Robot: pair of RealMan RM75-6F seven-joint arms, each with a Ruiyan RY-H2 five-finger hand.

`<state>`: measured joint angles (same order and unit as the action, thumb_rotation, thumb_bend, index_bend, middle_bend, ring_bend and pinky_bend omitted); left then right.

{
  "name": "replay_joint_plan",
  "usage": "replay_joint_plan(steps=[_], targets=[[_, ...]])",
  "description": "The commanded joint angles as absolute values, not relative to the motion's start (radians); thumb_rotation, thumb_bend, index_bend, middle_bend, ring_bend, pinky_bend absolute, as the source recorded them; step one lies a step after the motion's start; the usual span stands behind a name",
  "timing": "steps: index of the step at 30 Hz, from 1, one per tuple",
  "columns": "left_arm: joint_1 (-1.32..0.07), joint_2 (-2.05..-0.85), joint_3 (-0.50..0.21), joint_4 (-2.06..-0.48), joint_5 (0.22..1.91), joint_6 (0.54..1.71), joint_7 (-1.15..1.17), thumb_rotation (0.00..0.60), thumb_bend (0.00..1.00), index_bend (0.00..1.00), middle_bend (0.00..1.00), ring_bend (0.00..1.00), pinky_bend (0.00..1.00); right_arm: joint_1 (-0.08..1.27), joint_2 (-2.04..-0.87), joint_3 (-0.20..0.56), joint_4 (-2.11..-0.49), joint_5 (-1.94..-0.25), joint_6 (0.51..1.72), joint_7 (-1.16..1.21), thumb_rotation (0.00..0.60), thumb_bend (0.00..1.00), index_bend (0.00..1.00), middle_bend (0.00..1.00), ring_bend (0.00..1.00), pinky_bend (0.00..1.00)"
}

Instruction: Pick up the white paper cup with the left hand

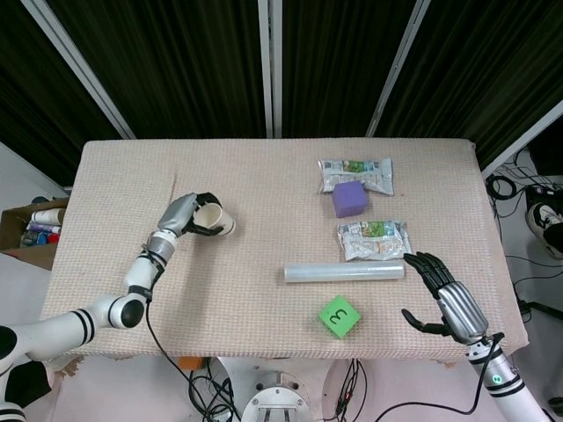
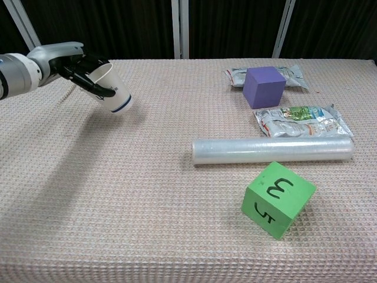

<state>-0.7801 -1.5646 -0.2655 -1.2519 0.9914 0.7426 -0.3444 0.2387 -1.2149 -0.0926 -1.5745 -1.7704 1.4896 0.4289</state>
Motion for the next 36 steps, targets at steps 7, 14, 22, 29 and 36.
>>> replay_joint_plan(steps=[7, 14, 22, 29, 36], targets=[[-0.677, -1.642, -0.185, -1.020, 1.298, 0.764, -0.662, 0.600, 0.19, 0.37, 0.33, 0.24, 0.24, 0.240, -1.209, -0.091, -1.592, -1.780, 1.489, 0.415, 0.600, 0.26, 0.07, 0.10, 0.00, 0.00], [-0.648, -1.561, -0.137, -1.041, 1.330, 0.842, -0.409, 0.600, 0.19, 0.21, 0.15, 0.12, 0.18, 0.236, -1.202, -0.092, -1.603, -1.788, 1.497, 0.409, 0.600, 0.26, 0.07, 0.10, 0.00, 0.00], [-0.660, -1.459, -0.143, -1.275, 1.272, 0.905, 0.041, 0.600, 0.19, 0.20, 0.13, 0.12, 0.17, 0.232, -1.203, -0.093, -1.599, -1.792, 1.503, 0.422, 0.600, 0.27, 0.07, 0.10, 0.00, 0.00], [-0.737, -1.496, -0.150, -1.368, 1.117, 0.869, 0.459, 0.600, 0.19, 0.25, 0.14, 0.12, 0.17, 0.224, -1.204, -0.095, -1.588, -1.790, 1.512, 0.435, 0.600, 0.27, 0.07, 0.10, 0.00, 0.00], [-0.821, -1.571, -0.178, -1.400, 0.825, 0.906, 0.789, 0.600, 0.19, 0.25, 0.15, 0.12, 0.17, 0.214, -1.208, -0.100, -1.573, -1.789, 1.523, 0.456, 0.600, 0.27, 0.07, 0.10, 0.00, 0.00]])
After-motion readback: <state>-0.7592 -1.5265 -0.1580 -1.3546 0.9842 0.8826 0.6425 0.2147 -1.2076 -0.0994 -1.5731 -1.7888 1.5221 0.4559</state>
